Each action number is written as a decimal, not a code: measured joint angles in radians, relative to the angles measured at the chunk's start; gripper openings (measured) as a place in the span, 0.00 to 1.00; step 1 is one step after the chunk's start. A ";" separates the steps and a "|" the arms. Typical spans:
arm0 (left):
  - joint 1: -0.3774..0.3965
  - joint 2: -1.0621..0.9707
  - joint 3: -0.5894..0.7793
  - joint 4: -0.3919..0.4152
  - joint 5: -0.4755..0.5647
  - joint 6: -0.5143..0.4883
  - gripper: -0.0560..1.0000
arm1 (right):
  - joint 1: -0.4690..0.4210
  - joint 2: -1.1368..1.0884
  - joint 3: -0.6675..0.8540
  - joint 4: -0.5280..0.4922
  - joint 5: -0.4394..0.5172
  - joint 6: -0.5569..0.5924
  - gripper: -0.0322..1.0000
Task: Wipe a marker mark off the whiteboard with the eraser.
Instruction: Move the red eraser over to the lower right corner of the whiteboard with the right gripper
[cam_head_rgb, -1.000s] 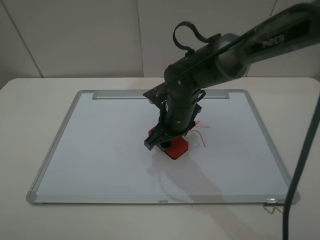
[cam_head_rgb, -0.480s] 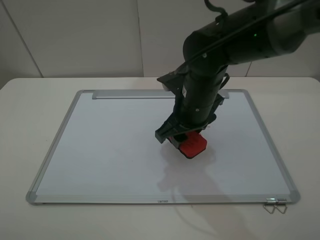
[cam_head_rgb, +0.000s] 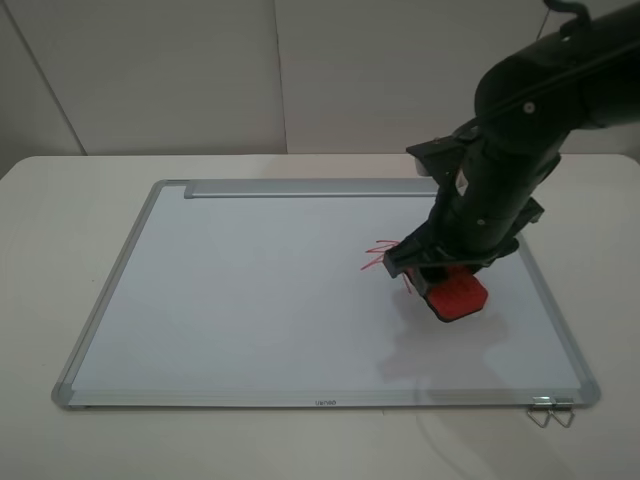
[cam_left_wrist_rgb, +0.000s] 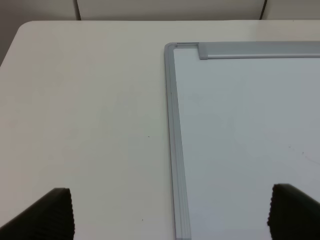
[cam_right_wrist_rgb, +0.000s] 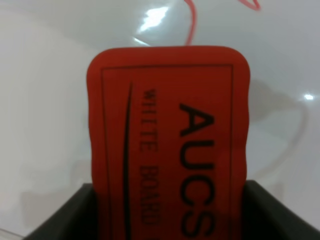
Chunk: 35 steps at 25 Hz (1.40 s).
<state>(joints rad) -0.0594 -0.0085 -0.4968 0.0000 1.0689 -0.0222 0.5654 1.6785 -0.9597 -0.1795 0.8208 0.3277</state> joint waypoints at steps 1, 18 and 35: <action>0.000 0.000 0.000 0.000 0.000 0.000 0.79 | -0.018 -0.013 0.032 -0.003 -0.017 0.021 0.50; 0.000 0.000 0.000 0.000 0.000 0.000 0.79 | -0.144 -0.096 0.320 -0.225 -0.195 0.404 0.50; 0.000 0.000 0.000 0.000 0.000 0.000 0.79 | -0.133 -0.024 0.343 -0.224 -0.291 0.425 0.50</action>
<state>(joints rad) -0.0594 -0.0085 -0.4968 0.0000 1.0689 -0.0222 0.4326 1.6549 -0.6168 -0.4031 0.5298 0.7524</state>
